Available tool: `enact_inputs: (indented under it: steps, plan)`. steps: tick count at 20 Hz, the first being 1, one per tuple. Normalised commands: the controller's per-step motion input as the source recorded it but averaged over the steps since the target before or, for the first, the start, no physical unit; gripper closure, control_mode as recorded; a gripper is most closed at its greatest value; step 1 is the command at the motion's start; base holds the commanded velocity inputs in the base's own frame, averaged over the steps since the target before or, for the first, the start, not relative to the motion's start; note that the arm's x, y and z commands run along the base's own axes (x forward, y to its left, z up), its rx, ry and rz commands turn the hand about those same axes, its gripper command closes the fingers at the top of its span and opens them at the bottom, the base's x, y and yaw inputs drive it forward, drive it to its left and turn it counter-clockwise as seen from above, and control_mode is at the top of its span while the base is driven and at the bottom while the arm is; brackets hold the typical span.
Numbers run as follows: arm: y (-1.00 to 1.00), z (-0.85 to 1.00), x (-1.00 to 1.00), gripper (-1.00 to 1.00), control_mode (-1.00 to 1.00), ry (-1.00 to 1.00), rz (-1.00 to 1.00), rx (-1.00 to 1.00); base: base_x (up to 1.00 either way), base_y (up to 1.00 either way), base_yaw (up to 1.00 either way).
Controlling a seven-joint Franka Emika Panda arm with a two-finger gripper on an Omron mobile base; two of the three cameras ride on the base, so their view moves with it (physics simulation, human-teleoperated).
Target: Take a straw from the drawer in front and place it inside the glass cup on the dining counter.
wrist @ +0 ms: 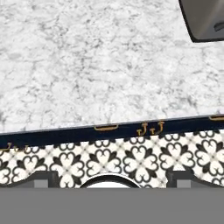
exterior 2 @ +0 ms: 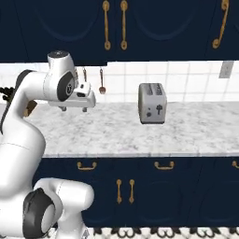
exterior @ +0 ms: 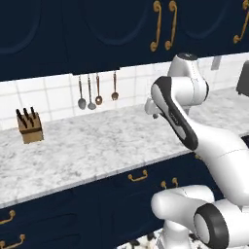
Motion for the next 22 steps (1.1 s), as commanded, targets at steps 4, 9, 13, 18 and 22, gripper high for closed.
enact_inputs:
  steps: [4, 9, 13, 18, 22]
  plan:
    - [0.0, 0.0, 0.0, -1.0, 1.0, 0.0, 0.0, 0.0, -0.13, 0.67, -0.64]
    - [0.0, 0.0, 0.0, -1.0, 1.0, 0.0, 0.0, 0.0, -0.25, 0.74, -0.59]
    - [0.0, 0.0, 0.0, -1.0, 1.0, 0.0, 0.0, 0.0, -0.35, 0.85, -0.52]
    - [0.0, 0.0, 0.0, -1.0, 1.0, 0.0, 0.0, 0.0, -0.08, 0.83, -0.55]
    - [0.0, 0.0, 0.0, -1.0, 1.0, 0.0, 0.0, 0.0, 0.26, 0.78, -0.53]
